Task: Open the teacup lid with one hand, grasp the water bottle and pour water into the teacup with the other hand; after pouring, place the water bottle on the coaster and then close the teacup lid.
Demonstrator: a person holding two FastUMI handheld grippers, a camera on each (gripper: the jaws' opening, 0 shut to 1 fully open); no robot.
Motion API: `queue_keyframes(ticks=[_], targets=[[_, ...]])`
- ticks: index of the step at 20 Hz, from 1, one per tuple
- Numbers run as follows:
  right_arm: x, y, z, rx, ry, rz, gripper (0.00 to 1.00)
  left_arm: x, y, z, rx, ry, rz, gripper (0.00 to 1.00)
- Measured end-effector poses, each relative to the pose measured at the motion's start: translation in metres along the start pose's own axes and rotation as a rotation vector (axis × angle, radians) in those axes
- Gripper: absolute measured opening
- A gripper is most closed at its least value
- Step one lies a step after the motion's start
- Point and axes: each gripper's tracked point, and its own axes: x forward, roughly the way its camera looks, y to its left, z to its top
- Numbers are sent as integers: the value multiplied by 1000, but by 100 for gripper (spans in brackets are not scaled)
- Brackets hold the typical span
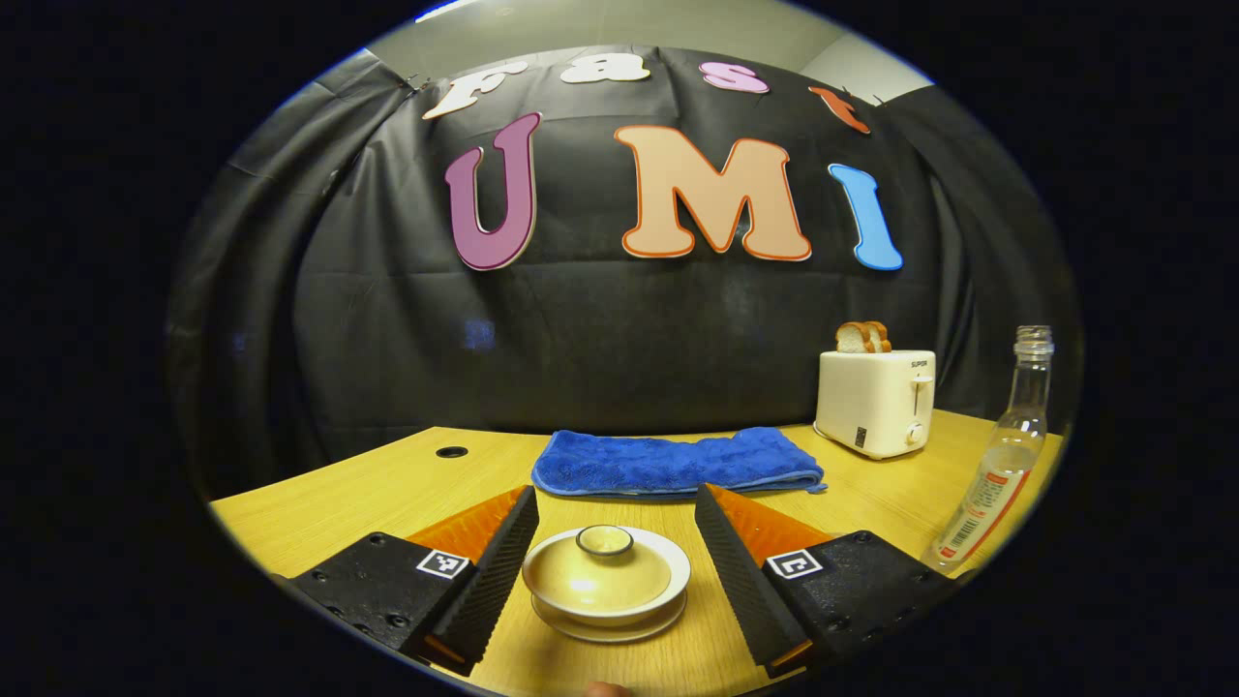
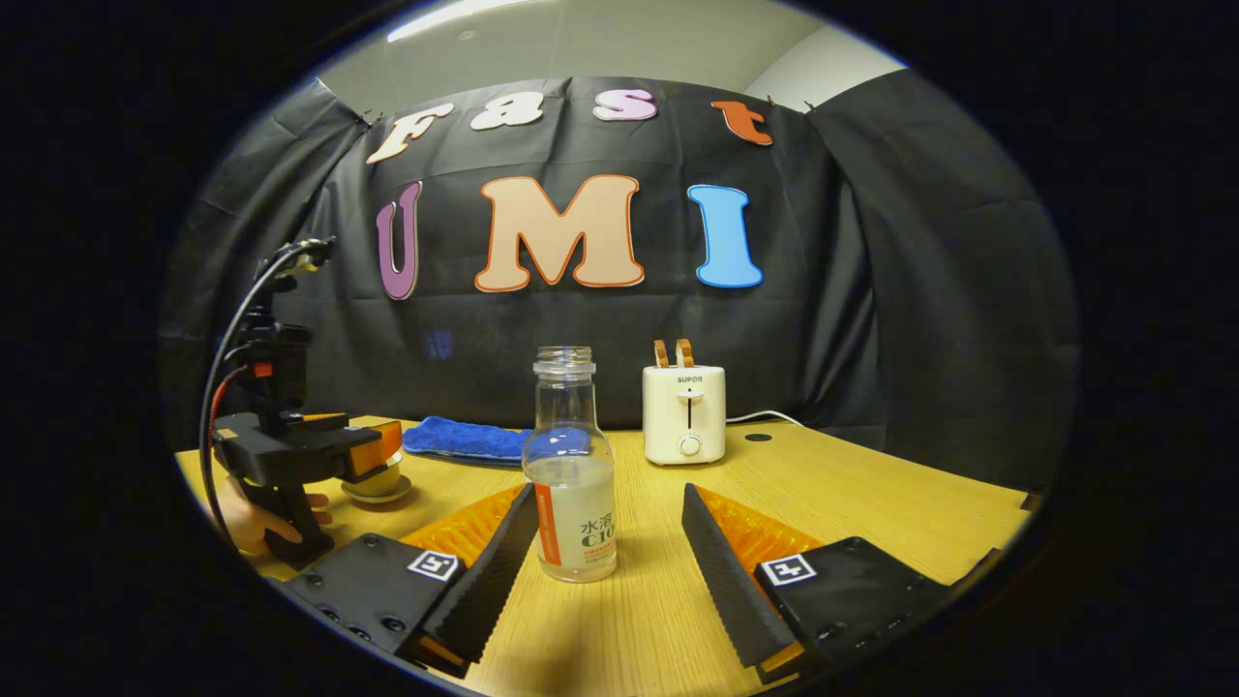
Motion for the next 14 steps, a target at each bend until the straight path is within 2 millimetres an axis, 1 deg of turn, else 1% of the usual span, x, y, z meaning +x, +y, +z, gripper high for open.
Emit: queue_keyframes(ticks=[2, 4, 9, 10, 11, 12, 13, 14], targets=[[0, 0, 0, -1, 0, 0, 90, 11, 3, -6, 4, 38, 15, 95], [0, 0, 0, -1, 0, 1, 90, 15, 9, -15, -2, 93, 37, 95], [1, 1, -2, 0, -1, 7, 90, 15, 7, -17, 5, 117, 42, 96], [1, 0, 0, 0, 0, 7, 90, 14, 8, -16, 4, 115, 46, 92], [1, 1, -1, 0, 0, 7, 90, 14, 8, -17, 4, 116, 52, 86], [1, 1, -1, 0, -1, 7, 90, 13, 9, -17, 4, 116, 54, 69], [1, 1, -1, 0, -1, 7, 90, 14, 9, -18, 7, 119, 52, 61], [1, 1, -1, 0, 0, 7, 90, 14, 7, -18, 12, 124, 50, 48]])
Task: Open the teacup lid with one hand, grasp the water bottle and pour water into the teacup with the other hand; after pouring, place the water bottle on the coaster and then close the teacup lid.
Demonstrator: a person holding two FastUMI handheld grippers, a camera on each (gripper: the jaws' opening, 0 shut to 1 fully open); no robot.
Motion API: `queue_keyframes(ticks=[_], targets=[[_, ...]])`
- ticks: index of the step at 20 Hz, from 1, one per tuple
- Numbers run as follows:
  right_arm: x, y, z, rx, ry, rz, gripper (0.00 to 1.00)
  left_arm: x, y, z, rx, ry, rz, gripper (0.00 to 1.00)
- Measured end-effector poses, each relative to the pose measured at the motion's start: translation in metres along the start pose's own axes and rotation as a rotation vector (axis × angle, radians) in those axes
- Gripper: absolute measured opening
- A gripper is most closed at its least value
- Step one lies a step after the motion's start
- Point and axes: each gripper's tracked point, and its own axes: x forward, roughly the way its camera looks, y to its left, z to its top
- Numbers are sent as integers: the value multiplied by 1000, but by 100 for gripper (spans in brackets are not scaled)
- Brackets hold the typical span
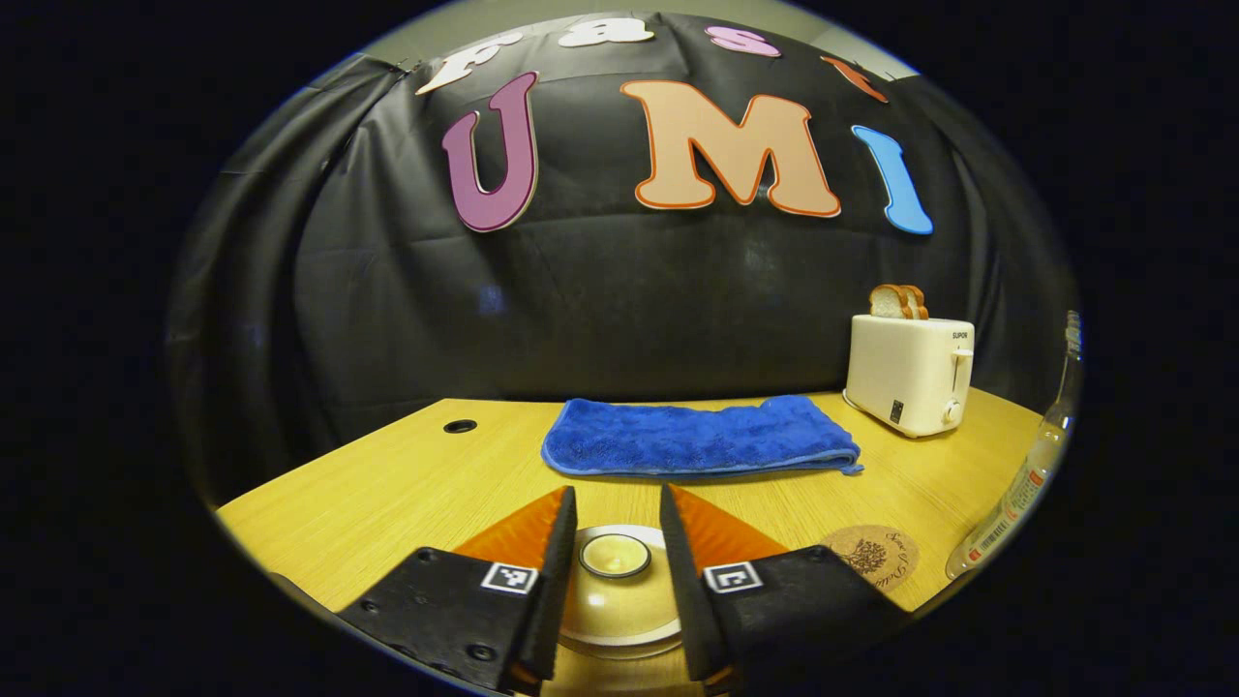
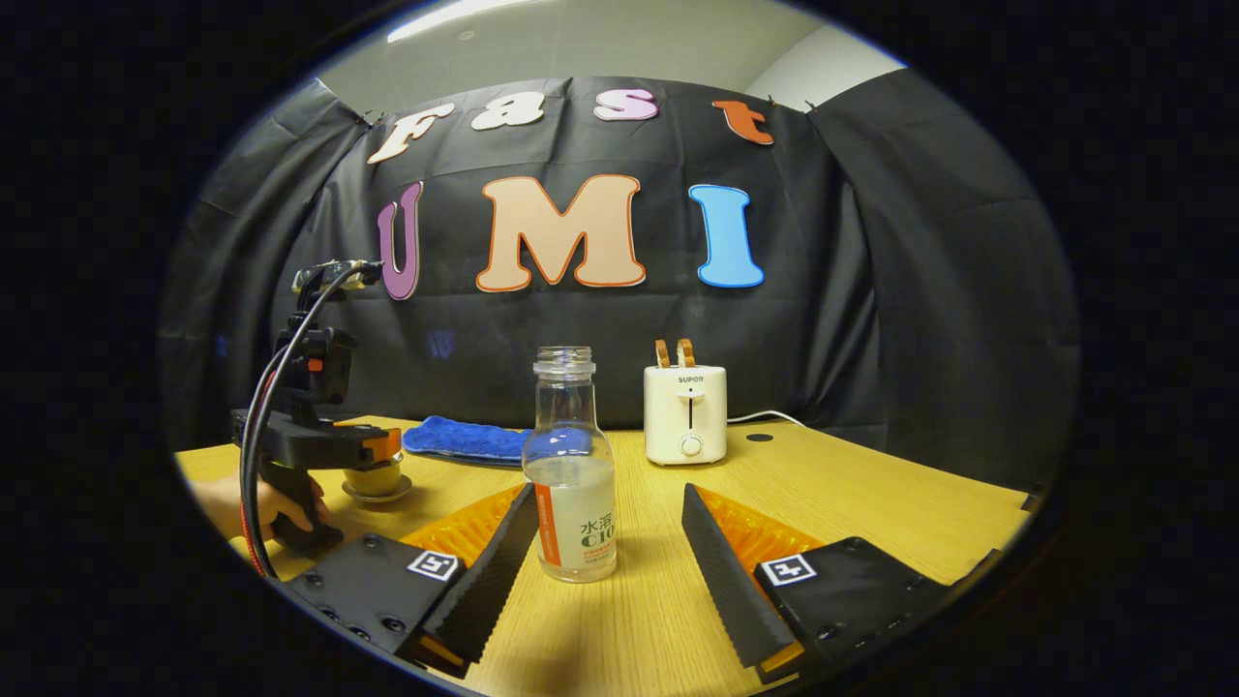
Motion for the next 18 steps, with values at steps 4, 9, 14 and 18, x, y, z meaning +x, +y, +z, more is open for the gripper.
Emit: queue_keyframes(ticks=[4, 9, 14, 18], targets=[[0, 0, 0, 0, -1, 0, 90, -2, 1, -1, -4, 2, -6, 27], [0, 0, -1, 0, -1, 1, 90, -3, 2, -2, -14, 3, -7, 23], [1, 0, 0, 0, -2, 1, 90, -19, 0, 21, -26, -150, -24, 21], [1, 0, -1, 0, -1, 1, 90, -18, 1, 18, -39, -149, -31, 21]])
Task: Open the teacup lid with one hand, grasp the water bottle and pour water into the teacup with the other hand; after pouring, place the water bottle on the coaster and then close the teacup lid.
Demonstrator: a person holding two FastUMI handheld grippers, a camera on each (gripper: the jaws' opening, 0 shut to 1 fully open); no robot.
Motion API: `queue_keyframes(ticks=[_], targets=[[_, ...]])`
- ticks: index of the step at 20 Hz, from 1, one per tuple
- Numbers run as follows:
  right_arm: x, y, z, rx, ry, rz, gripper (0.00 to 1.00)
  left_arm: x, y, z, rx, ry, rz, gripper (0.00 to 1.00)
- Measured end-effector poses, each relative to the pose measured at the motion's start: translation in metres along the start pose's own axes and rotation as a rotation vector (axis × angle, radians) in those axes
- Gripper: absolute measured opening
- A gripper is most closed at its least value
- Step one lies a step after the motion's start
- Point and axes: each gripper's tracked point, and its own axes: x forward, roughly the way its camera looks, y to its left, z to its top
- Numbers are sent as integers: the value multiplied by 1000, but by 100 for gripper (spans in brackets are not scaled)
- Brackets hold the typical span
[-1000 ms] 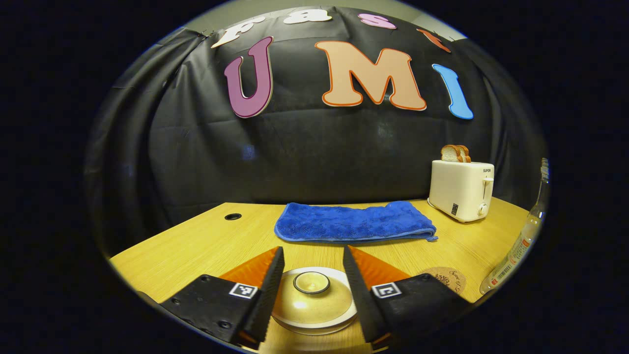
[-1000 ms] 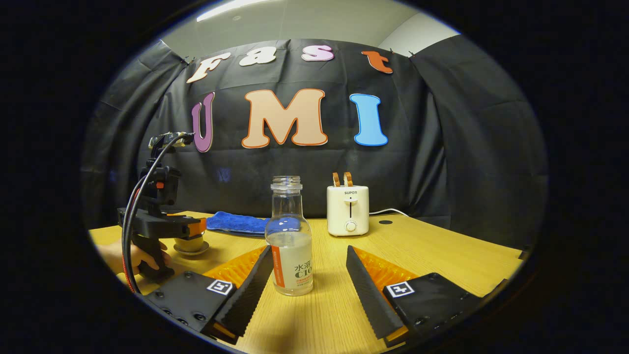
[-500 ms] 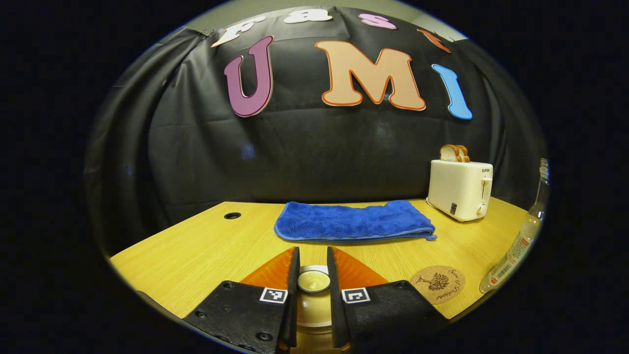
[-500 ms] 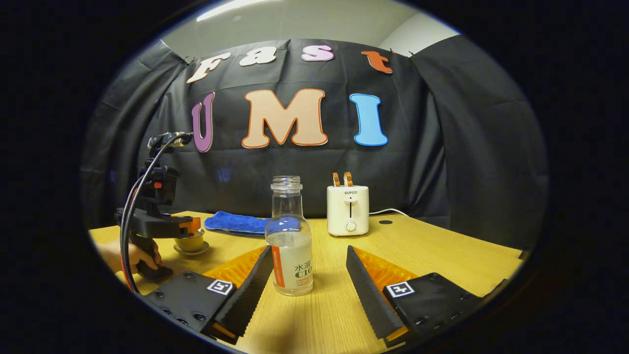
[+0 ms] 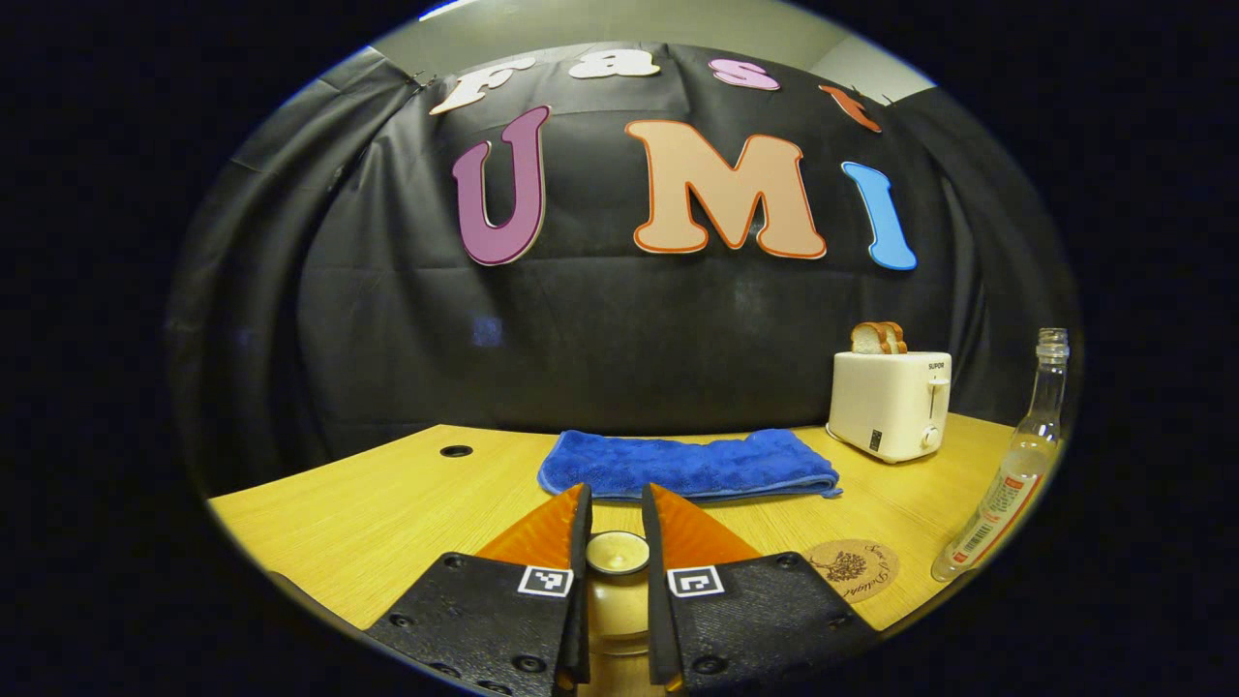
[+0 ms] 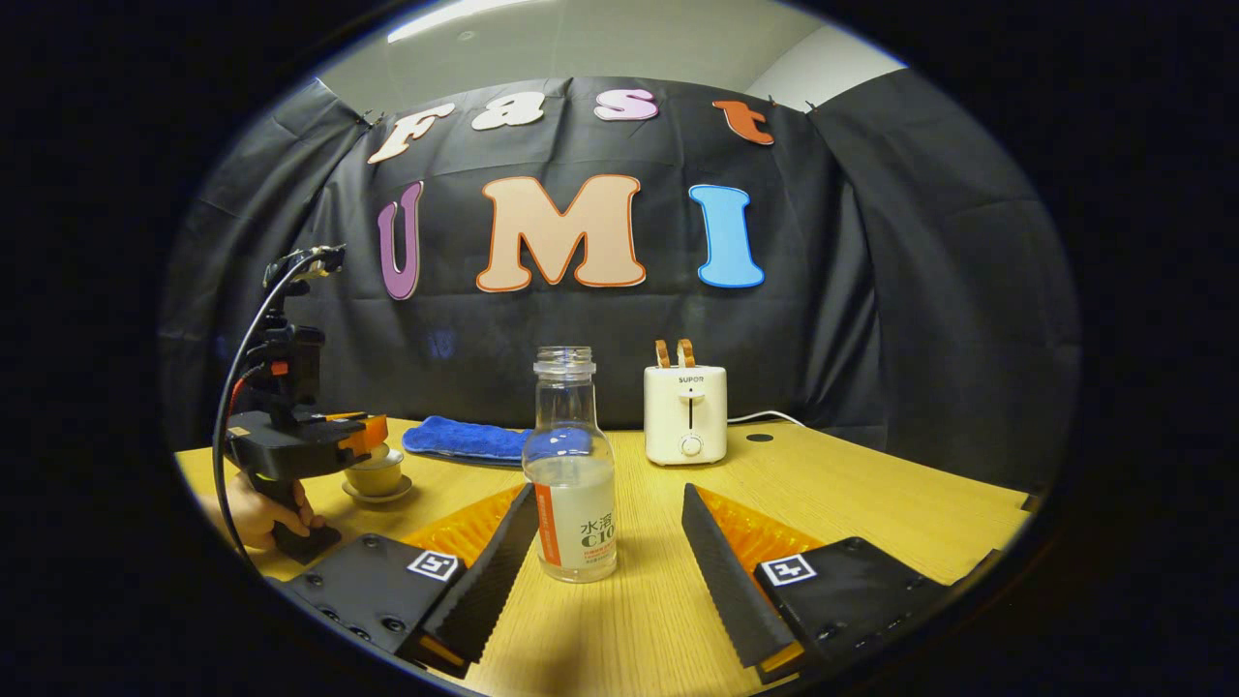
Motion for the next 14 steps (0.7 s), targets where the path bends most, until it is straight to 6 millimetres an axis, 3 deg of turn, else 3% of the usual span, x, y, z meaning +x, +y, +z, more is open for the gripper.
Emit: queue_keyframes(ticks=[1, 4, 5, 6, 9, 10, 11, 14], targets=[[0, 0, 0, 0, -1, 0, 96, -1, 0, 1, -2, -1, 2, 21], [0, 0, 1, 0, -2, 0, 96, -9, 3, 2, -2, 1, 8, 21], [-1, 1, 1, 0, -2, 1, 90, -14, 3, 1, -4, 2, 1, 21], [-1, 2, 1, 0, -2, 5, 96, -20, 1, 1, -1, 0, -11, 21], [-1, 2, 1, 0, -2, 5, 100, -48, 8, 2, -2, -1, -28, 21], [0, 2, 1, 0, -2, 5, 96, -60, 13, 3, -3, -7, -20, 21], [-1, 2, 1, -1, -2, 5, 100, -71, 18, 3, -1, -8, -13, 21], [-1, 2, 1, 0, -4, 6, 96, -105, 23, 3, -3, -7, -21, 21]])
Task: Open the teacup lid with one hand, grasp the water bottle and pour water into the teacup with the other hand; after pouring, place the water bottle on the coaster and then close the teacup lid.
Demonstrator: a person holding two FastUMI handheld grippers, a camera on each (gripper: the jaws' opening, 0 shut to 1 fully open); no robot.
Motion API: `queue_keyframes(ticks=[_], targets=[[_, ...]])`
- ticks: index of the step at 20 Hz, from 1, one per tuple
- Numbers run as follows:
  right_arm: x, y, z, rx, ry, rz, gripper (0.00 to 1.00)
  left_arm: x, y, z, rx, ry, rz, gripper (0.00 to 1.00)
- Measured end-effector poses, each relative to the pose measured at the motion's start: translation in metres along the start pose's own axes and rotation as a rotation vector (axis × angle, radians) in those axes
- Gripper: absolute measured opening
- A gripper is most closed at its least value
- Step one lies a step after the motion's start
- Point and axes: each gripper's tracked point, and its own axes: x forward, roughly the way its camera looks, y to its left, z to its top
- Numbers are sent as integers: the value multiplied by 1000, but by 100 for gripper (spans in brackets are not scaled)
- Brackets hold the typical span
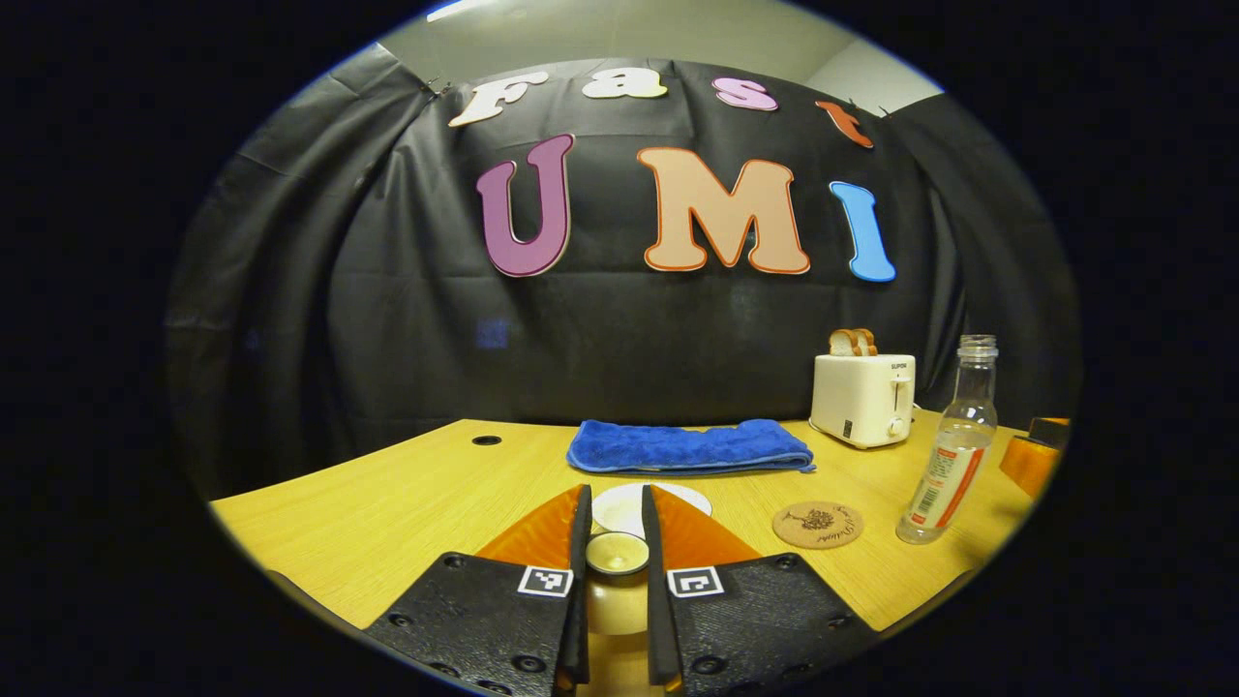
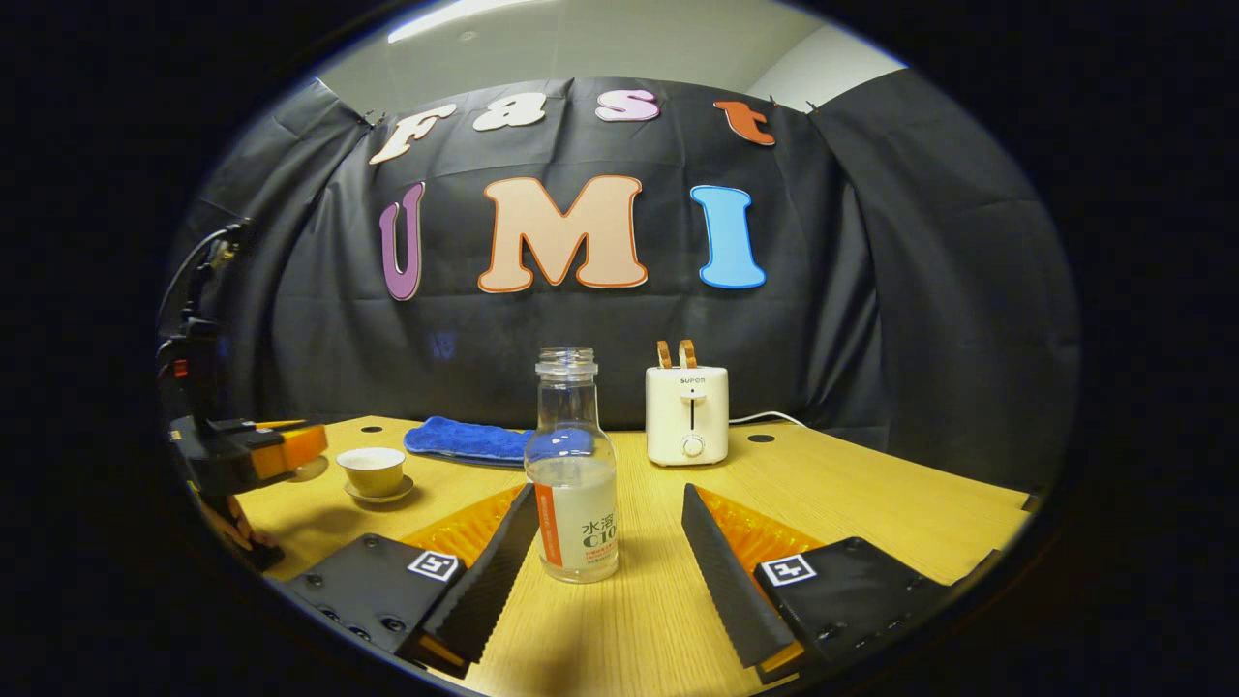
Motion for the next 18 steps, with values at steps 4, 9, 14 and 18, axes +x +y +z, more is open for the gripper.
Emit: queue_keyframes(ticks=[4, 9, 14, 18], targets=[[0, 1, 0, 0, 0, 0, 96, -38, 0, 2, 1, -7, -43, 21], [0, 1, 0, 0, 1, 0, 96, -58, 4, 2, 2, -13, -56, 21], [6, 10, -1, 1, 4, 9, 96, -57, -2, -1, 6, -3, -97, 20], [20, 20, -1, 1, 5, 10, 100, -58, -3, 2, 3, -11, -98, 22]])
